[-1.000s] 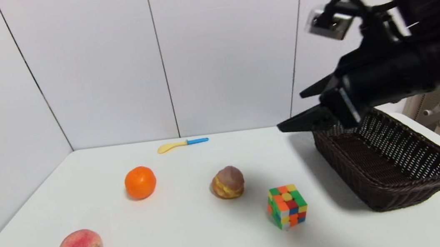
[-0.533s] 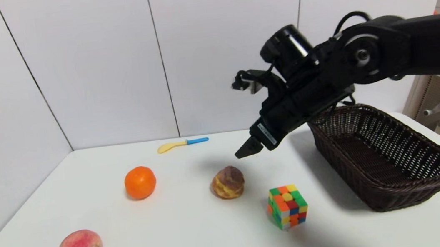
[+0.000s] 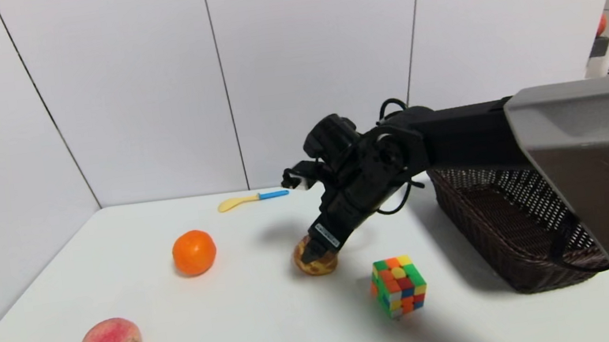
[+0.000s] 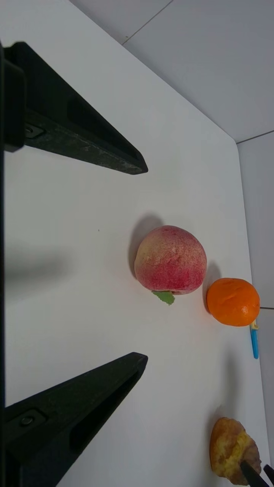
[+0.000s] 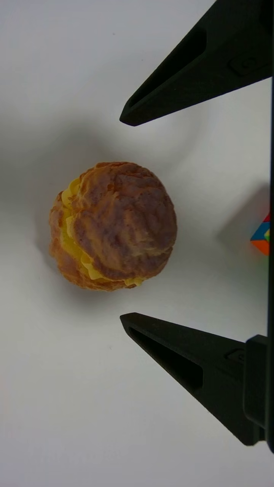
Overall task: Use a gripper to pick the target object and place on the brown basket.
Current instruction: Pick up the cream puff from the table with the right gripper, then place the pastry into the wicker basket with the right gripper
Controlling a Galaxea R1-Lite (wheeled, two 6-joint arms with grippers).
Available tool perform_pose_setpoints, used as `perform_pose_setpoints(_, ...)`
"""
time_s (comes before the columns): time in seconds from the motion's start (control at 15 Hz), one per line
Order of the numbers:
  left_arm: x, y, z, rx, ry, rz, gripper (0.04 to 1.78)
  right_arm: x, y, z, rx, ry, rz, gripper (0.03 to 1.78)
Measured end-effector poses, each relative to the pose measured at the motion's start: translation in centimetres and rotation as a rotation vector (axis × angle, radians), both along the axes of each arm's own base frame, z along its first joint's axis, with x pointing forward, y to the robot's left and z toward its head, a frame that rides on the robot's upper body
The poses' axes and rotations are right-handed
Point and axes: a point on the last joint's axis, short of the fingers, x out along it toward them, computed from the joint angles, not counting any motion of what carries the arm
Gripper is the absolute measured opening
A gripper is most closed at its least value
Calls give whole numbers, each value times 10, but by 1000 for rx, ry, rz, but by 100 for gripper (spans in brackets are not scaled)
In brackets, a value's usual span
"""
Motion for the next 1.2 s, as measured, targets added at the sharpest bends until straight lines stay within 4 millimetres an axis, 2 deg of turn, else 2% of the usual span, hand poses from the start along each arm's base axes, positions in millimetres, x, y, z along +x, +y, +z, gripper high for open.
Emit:
perform_pose_setpoints(0.47, 0, 0, 0, 0, 0, 0, 169, 8, 8, -32, -49, 33, -7, 170)
perform_pose_setpoints(0.67, 0, 0, 0, 0, 0, 0, 169, 9, 9, -37, -60, 42, -9, 120)
perform_pose_setpoints(0.8, 0, 0, 0, 0, 0, 0, 169, 9, 9, -37, -60, 44, -10, 99)
perform_pose_setpoints(1.0, 0, 0, 0, 0, 0, 0, 169, 6, 8, -28, -51, 34, -10, 82)
perform_pose_setpoints(1.2, 0, 0, 0, 0, 0, 0, 169, 3, 0, -3, -17, -10, -15, 81)
